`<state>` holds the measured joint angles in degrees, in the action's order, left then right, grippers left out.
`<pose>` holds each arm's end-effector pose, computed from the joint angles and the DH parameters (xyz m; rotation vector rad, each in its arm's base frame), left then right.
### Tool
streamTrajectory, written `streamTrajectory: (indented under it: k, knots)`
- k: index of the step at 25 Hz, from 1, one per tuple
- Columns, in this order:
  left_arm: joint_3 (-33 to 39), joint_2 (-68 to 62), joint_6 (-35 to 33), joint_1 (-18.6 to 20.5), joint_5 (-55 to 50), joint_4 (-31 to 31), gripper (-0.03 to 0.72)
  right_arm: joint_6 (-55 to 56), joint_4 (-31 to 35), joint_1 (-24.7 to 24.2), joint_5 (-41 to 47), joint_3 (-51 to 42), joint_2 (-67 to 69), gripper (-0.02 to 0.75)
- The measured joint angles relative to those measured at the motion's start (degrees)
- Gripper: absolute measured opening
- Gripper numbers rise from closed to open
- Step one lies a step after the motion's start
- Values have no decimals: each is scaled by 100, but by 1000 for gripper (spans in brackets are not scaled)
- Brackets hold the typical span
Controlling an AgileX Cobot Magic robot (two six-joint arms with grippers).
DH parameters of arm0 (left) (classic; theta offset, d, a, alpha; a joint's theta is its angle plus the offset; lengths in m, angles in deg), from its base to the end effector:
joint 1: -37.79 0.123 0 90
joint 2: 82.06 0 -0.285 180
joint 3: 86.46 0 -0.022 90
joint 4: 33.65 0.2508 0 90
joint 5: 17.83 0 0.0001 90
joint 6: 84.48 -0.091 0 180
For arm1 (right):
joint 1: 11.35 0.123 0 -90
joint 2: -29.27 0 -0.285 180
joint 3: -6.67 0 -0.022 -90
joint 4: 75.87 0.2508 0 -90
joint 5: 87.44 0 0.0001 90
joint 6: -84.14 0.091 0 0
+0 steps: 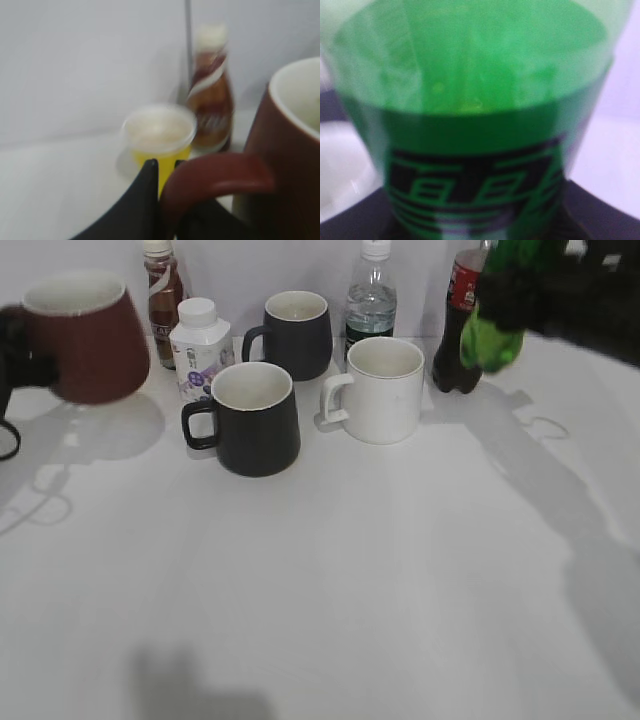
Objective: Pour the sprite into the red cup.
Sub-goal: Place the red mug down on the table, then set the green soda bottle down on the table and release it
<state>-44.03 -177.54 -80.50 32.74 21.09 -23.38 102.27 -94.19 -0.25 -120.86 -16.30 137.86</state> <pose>0.2988 -0.0366 0.2204 0.2197 1.7218 -0.1103 0.3713 0.0889 0.2283 -0.2559 1.7263 0.3275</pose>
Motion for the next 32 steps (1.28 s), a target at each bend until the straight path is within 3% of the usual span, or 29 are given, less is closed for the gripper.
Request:
streamTrajectory:
  k: [5,14,22,24,28,31,32]
  knots:
    - [0,-762,-55,223,172,-28,65,-218,116,-17,-7,-296,267,375]
    - [0,-2229,-309,230,1914,-309,65,-878,231,-28,-855,-503,693,375]
    - [-77,-2825,-332,234,2714,-364,68,-996,219,-28,-883,-509,827,375]
    - [-77,-2836,-325,234,2761,-353,117,-1002,219,-28,-889,-509,869,375]
    - [-88,-2836,-326,234,2838,-347,298,-1002,238,-28,-1010,-509,1034,375]
    - [-36,-2836,-321,234,2873,-300,357,-1002,250,-28,-1188,-509,1105,382]
    - [24,-2829,-321,234,2881,-285,363,-1002,254,-28,-1217,-509,1111,421]
